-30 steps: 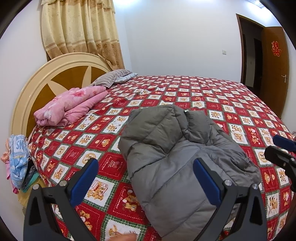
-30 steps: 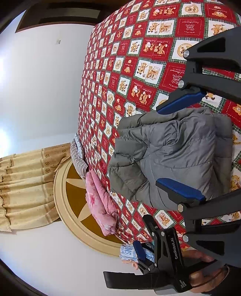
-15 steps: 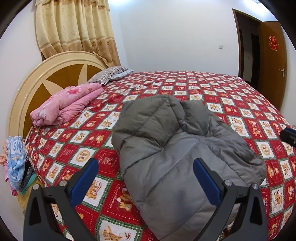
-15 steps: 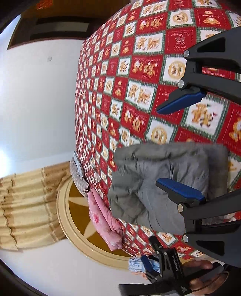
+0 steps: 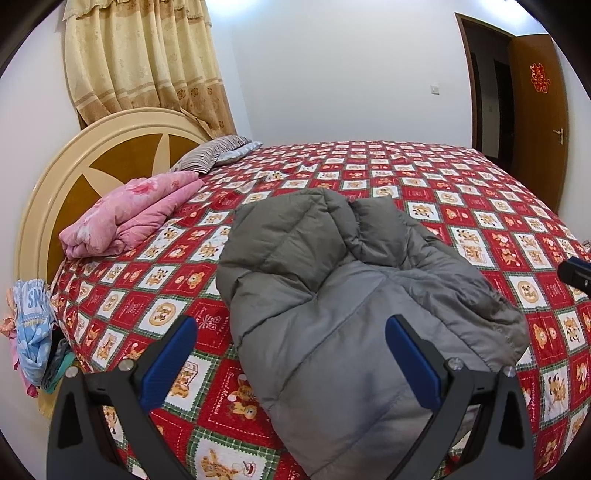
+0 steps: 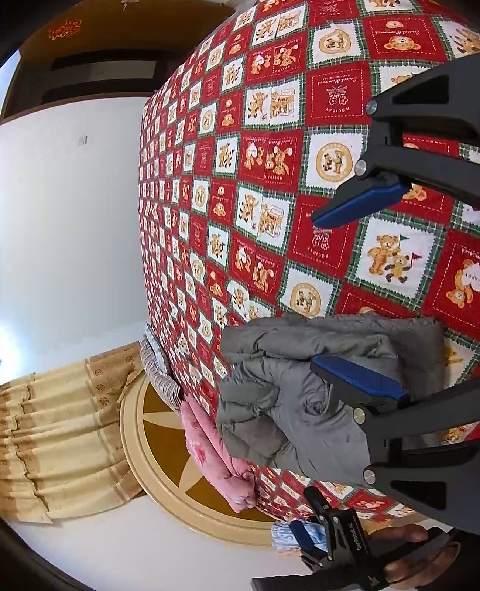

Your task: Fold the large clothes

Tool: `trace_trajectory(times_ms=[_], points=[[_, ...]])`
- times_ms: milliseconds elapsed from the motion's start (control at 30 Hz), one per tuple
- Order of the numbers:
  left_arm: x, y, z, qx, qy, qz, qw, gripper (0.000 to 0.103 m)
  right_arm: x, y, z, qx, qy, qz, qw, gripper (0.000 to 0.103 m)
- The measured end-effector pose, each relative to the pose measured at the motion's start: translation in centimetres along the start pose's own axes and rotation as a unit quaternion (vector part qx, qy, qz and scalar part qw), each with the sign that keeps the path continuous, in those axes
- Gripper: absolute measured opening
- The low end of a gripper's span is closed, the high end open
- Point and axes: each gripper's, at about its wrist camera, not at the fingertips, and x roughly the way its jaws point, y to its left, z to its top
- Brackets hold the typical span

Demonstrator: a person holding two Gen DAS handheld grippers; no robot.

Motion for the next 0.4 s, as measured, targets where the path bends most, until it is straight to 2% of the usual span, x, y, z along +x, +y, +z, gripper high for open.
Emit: trace_trajectory(times_ms=[167,233,400], points=[[0.06,0.42,0.0,-0.011,-0.003,0.009,0.9999,0.103,-0.1,0.83,-0.18,-0.011,0.0,0.002,1.0,0.072],[-0.18,0.58,-0.22,-0.01,-0.014,-0.005,0.9998,0.103,-0.04,0.93,-0.28,-0.013,0.002,0.002,1.0,0.072],[-0.18,0.7,-0.03,-0.012,-0.019,0.012,0.9997,0.103,0.28,0.98,-0.41,-0.013,0.007,0.002,1.0,0.072]])
